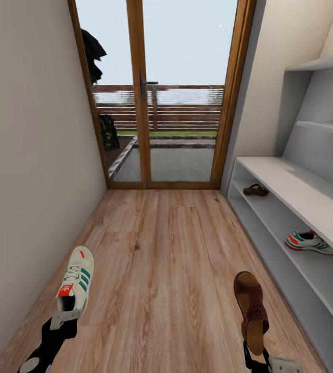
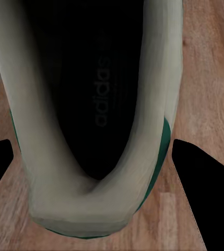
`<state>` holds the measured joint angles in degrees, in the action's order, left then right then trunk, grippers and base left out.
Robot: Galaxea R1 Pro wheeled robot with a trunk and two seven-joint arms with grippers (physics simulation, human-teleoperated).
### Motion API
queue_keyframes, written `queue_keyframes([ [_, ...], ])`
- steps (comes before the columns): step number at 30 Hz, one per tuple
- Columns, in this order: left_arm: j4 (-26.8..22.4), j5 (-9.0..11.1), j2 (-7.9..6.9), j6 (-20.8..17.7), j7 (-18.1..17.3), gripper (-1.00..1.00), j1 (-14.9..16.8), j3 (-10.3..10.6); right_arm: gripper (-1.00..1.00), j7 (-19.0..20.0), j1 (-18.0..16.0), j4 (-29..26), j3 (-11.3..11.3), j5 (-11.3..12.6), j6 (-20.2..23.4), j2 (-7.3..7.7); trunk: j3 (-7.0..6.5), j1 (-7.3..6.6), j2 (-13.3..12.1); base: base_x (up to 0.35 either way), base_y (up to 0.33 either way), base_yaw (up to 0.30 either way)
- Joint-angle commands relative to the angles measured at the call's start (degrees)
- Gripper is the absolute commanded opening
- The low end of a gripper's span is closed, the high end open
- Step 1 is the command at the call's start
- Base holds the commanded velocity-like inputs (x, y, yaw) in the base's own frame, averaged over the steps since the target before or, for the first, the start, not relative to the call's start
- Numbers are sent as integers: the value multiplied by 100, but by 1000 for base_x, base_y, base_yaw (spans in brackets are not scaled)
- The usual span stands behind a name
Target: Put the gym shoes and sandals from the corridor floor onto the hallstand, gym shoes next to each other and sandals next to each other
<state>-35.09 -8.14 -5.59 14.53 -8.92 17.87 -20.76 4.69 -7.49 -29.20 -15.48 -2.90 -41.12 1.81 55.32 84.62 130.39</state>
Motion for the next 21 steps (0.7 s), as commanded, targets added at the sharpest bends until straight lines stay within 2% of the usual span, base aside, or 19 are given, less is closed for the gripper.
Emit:
queue_keyframes([
  [1,2,-57,6,24,-48,-100,6,-44,-100,58,-5,3,-45,-9,-14,-5,5,2,2,339,0,0],
  [21,2,-57,6,25,-48,-100,6,-46,-100,58,-5,4,-51,-9,-19,-5,5,2,2,339,0,0],
])
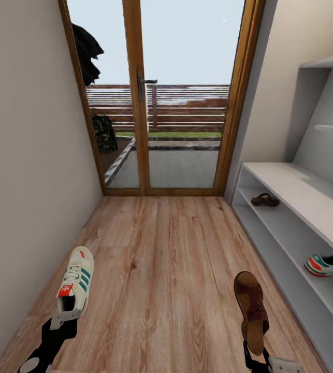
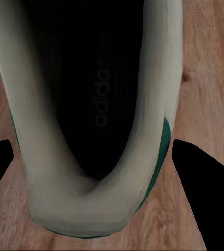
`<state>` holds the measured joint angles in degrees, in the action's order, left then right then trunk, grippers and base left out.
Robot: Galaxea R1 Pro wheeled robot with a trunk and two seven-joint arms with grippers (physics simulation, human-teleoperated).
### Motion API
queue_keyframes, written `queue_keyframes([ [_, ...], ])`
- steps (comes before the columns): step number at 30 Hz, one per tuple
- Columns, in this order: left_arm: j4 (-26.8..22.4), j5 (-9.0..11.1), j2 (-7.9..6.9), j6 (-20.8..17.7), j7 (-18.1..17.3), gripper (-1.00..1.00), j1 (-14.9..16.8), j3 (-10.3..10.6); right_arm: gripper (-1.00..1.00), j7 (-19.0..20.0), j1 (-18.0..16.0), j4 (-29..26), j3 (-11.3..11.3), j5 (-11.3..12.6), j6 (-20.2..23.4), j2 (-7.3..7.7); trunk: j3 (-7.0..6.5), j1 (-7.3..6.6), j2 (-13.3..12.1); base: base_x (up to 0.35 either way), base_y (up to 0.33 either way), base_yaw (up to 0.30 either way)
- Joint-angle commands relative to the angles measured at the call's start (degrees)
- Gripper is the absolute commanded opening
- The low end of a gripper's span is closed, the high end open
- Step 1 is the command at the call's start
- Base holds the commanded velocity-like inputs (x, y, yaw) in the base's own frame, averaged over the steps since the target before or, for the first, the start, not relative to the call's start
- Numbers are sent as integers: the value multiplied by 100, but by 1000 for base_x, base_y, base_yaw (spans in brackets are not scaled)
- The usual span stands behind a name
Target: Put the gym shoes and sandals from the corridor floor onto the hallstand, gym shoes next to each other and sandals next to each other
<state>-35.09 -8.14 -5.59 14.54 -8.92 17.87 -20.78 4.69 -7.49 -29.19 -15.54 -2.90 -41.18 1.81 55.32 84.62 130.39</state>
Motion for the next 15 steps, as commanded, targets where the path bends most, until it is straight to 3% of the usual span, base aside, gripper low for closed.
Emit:
queue_keyframes([
  [1,2,-57,6,25,-48,-100,6,-45,-100,58,-6,3,-46,-9,-13,-5,5,2,2,339,0,0],
  [15,2,-57,6,28,-48,-100,6,-48,-100,58,-6,1,-46,-9,-13,-1,5,2,2,339,54,0],
])
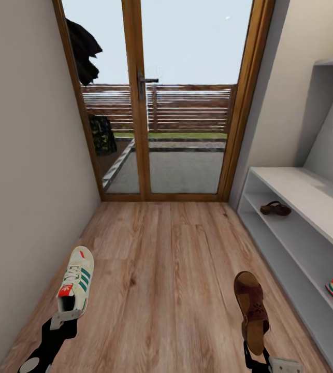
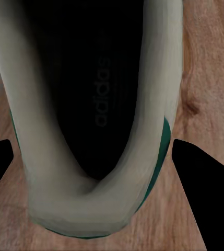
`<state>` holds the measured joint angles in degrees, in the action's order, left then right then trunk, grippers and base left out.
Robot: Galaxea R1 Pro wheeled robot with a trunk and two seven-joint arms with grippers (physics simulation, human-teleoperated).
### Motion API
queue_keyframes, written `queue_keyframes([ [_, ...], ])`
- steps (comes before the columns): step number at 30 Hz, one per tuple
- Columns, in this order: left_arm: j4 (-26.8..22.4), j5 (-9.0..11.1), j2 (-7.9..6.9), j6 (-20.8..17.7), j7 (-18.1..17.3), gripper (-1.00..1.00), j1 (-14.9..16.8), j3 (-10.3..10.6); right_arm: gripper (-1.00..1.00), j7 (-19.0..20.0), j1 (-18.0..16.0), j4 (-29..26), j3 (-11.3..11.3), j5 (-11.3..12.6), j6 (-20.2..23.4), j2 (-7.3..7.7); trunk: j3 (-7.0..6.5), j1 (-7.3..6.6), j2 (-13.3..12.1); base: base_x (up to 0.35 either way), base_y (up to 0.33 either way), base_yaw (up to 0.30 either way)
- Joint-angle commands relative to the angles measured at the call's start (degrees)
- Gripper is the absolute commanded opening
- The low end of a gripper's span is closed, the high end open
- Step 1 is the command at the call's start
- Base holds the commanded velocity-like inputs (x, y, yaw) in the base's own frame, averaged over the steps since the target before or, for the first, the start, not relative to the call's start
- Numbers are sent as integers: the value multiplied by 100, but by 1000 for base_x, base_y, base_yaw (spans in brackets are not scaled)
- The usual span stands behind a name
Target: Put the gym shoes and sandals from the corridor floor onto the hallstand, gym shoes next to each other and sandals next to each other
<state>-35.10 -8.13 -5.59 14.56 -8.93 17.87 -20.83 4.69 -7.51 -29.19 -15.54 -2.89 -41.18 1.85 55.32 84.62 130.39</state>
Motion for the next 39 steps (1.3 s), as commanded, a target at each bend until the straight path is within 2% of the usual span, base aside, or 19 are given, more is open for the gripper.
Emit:
queue_keyframes([
  [1,3,-57,6,23,-47,-100,6,-43,-100,58,-4,1,-46,-10,-13,-3,5,2,2,339,128,0],
  [14,3,-57,6,21,-47,-100,6,-39,-100,58,-5,1,-46,-10,-13,-3,5,2,2,339,136,-25],
  [29,3,-57,-3,26,-47,-100,6,-42,-100,65,-5,2,-46,-10,-4,7,5,2,2,334,113,-255],
  [39,10,-45,-3,28,-47,-100,6,-38,-100,67,-1,10,-46,-11,-4,9,5,2,2,237,186,-264],
])
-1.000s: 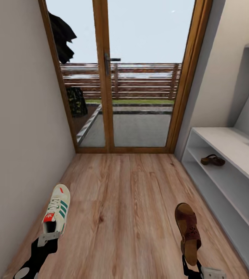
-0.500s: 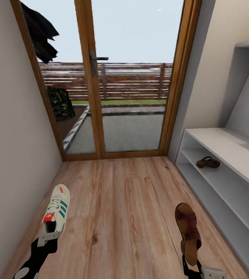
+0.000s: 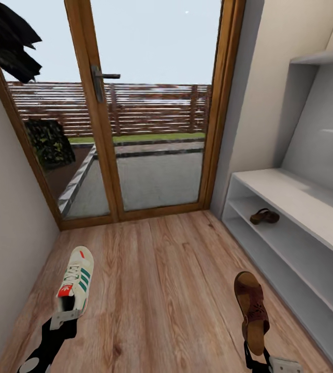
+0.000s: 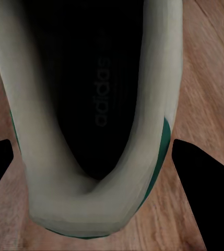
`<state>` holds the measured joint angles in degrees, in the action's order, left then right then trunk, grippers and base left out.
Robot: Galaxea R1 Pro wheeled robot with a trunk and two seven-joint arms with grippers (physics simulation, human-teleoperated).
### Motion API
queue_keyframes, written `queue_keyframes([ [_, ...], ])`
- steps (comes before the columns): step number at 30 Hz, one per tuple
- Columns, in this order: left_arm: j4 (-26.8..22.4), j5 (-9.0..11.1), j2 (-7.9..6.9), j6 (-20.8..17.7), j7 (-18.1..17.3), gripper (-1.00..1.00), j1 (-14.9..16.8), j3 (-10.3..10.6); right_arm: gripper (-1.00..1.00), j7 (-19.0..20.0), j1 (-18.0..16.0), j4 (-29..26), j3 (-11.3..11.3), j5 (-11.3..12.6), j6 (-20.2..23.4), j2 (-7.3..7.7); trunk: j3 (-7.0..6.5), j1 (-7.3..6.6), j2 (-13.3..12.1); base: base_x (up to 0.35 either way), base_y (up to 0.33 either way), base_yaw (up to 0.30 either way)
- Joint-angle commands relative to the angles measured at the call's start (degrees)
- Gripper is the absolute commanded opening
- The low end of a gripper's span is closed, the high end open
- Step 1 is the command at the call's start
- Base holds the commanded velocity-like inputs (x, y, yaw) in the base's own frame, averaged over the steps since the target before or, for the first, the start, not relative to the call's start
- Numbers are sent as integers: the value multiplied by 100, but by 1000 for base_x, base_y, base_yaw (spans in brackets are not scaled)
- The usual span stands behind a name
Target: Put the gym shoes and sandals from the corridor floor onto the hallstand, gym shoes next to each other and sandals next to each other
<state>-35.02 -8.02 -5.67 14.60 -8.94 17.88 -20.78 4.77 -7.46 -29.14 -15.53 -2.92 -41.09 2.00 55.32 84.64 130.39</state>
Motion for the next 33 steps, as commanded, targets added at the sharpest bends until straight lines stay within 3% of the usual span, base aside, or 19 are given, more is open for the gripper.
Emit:
queue_keyframes([
  [1,0,-57,5,25,-47,-100,5,-42,-100,59,-7,4,-46,-8,-13,-6,5,0,2,132,113,-264],
  [22,4,-51,14,19,-55,-100,5,-40,-100,59,-9,5,-46,-9,-13,2,5,0,2,5,14,-264],
  [33,2,-51,14,17,-56,-100,5,-40,-100,59,-7,5,-46,-11,-13,2,5,0,2,-86,250,-263],
])
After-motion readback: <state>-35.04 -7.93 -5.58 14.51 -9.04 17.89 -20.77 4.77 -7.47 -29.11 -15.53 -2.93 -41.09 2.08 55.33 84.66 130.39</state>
